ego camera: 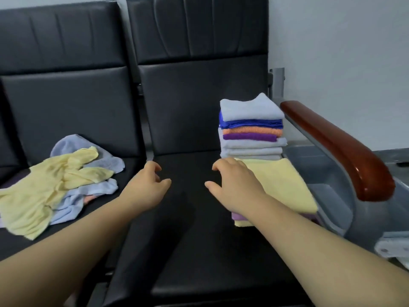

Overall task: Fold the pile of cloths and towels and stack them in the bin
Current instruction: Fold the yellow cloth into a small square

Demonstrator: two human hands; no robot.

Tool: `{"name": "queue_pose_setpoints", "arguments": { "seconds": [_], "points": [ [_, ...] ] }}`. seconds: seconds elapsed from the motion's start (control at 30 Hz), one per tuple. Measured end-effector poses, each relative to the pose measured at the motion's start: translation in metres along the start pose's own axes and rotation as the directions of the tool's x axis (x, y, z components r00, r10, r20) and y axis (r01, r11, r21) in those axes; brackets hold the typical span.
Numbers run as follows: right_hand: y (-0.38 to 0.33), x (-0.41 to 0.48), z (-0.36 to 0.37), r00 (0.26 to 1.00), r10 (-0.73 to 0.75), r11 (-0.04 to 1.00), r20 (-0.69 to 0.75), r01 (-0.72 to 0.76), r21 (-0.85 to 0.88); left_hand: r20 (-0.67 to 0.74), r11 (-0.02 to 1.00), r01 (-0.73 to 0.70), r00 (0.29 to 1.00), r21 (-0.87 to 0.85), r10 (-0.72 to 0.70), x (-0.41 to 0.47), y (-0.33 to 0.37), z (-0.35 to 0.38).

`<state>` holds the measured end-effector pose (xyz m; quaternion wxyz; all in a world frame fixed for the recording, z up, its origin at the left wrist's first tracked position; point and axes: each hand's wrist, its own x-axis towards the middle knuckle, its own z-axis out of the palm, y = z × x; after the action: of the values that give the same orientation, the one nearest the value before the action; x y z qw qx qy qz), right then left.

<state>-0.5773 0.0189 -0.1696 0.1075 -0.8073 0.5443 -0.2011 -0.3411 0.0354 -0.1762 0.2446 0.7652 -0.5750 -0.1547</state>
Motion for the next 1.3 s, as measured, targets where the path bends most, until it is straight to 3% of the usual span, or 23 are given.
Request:
{"name": "queue_pose_setpoints", "arguments": {
  "seconds": [0.13,0.4,0.67,0.8,0.83,0.93,0.97,1.03,1.1,1.13,1.2,1.3],
  "points": [
    [-0.062,0.015,0.038,0.989,-0.12,0.992,0.09,0.115,0.059,-0.074,0.994,0.086,0.994,0.066,-0.081,-0.012,-0.072,-0.041],
    [-0.189,0.075,0.115,0.942,-0.188,0.978,0.276,0.155,0.138,-0.143,0.975,0.22,0.965,-0.013,-0.22,0.003,-0.183,-0.12],
    [-0.293,0.167,0.187,0.931,-0.071,0.98,0.358,-0.002,0.201,-0.198,0.904,0.369,0.89,-0.214,-0.41,0.021,-0.26,-0.136],
    [-0.307,0.195,0.211,0.885,0.064,0.998,0.461,-0.044,-0.055,-0.189,0.881,0.387,0.876,-0.272,-0.444,0.026,-0.273,-0.135],
    [-0.306,0.197,0.207,0.898,0.069,0.997,0.435,-0.075,-0.004,-0.203,0.874,0.383,0.869,-0.3,-0.45,0.028,-0.275,-0.136],
    [-0.301,0.193,0.179,0.945,-0.009,0.893,0.327,-0.14,0.428,-0.23,0.823,0.362,0.84,-0.437,-0.492,0.035,-0.274,-0.137],
    [-0.3,0.189,0.166,0.951,-0.032,0.797,0.308,-0.161,0.582,-0.211,0.77,0.331,0.835,-0.545,-0.509,0.038,-0.272,-0.138],
    [-0.291,0.183,0.136,0.948,-0.072,0.49,0.31,-0.237,0.839,-0.075,0.52,0.271,0.832,-0.81,-0.55,0.038,-0.251,-0.138],
    [-0.277,0.173,0.107,0.927,-0.105,0.171,0.359,-0.339,0.925,0.127,0.199,0.289,0.809,-0.937,-0.574,0.035,-0.229,-0.14],
    [-0.27,0.166,0.095,0.914,-0.122,0.068,0.387,-0.381,0.922,0.214,0.072,0.305,0.798,-0.95,-0.563,0.034,-0.219,-0.141],
    [-0.253,0.148,0.074,0.886,-0.144,-0.016,0.441,-0.447,0.894,0.364,-0.115,0.354,0.798,-0.928,-0.481,0.032,-0.202,-0.14],
    [-0.234,0.117,0.051,0.84,-0.13,-0.009,0.527,-0.532,0.847,0.436,-0.221,0.385,0.859,-0.896,-0.269,0.032,-0.171,-0.134]
  ]
}}
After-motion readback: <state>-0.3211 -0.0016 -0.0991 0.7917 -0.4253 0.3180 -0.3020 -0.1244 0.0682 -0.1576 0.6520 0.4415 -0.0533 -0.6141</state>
